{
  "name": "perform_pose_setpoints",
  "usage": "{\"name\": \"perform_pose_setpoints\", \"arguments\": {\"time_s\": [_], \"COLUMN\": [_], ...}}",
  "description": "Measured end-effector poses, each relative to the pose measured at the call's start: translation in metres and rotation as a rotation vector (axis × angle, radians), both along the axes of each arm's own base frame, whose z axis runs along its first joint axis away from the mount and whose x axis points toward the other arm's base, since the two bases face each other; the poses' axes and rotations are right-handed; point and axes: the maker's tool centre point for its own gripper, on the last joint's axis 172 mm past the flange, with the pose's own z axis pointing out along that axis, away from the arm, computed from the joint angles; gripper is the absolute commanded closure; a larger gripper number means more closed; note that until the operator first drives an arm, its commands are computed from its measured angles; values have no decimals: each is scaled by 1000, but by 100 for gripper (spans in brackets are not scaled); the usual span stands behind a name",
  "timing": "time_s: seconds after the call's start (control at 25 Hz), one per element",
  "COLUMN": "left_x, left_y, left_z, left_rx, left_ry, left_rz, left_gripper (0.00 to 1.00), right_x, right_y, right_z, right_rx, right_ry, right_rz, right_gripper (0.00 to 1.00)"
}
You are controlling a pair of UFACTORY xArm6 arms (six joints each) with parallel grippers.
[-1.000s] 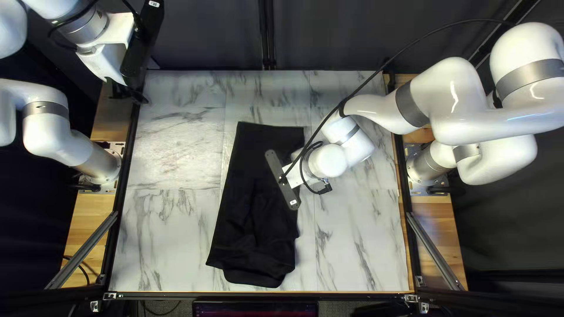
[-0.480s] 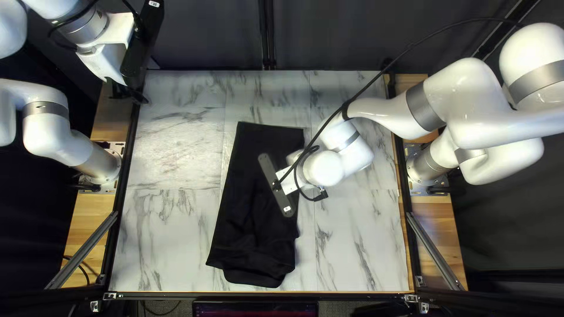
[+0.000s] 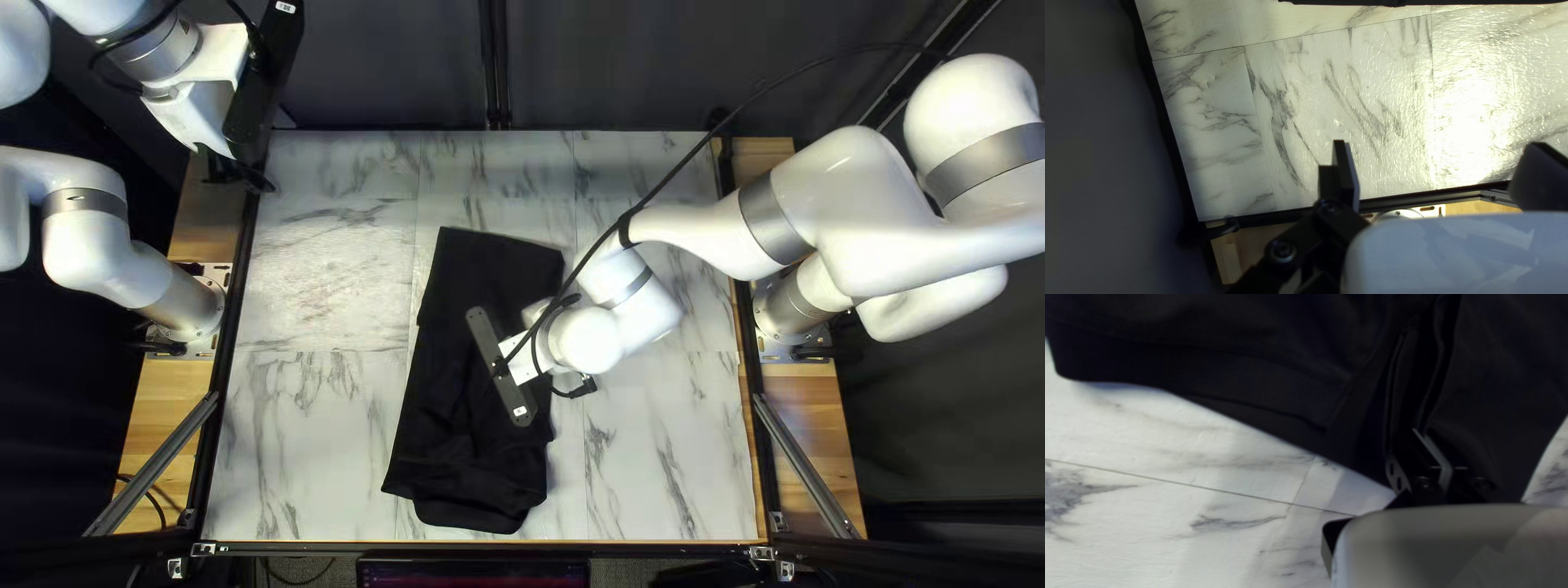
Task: Fold t-shirt
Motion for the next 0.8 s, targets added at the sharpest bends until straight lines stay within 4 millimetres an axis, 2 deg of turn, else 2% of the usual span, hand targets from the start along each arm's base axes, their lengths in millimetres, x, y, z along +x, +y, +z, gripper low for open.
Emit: {"name": "perform_pose_setpoints", "arguments": {"time_s": [0.04, 0.12, 0.16, 0.2, 0.24, 0.28, 0.52, 0.8], "left_x": [0, 0, 0, 0, 0, 0, 0, 0], "left_y": [0, 0, 0, 0, 0, 0, 0, 0], "left_z": [0, 0, 0, 0, 0, 0, 0, 0], "left_rx": [0, 0, 0, 0, 0, 0, 0, 0], "left_ry": [0, 0, 0, 0, 0, 0, 0, 0], "left_rz": [0, 0, 0, 0, 0, 0, 0, 0], "left_gripper": [0, 0, 0, 0, 0, 0, 0, 0], "right_x": [-3, -7, -7, -6, -6, -3, 7, -3], "right_y": [-2, -4, -4, -3, -2, -1, 2, -7], "right_z": [-2, -5, -6, -7, -9, -11, -6, 16], "right_rx": [5, 13, 17, 18, 21, 23, 37, 26], "right_ry": [1, 0, 0, 0, -1, -3, -29, -44], "right_rz": [-1, -3, -3, -2, 0, 3, 5, -35], "right_gripper": [100, 94, 84, 79, 25, 0, 0, 0]}}
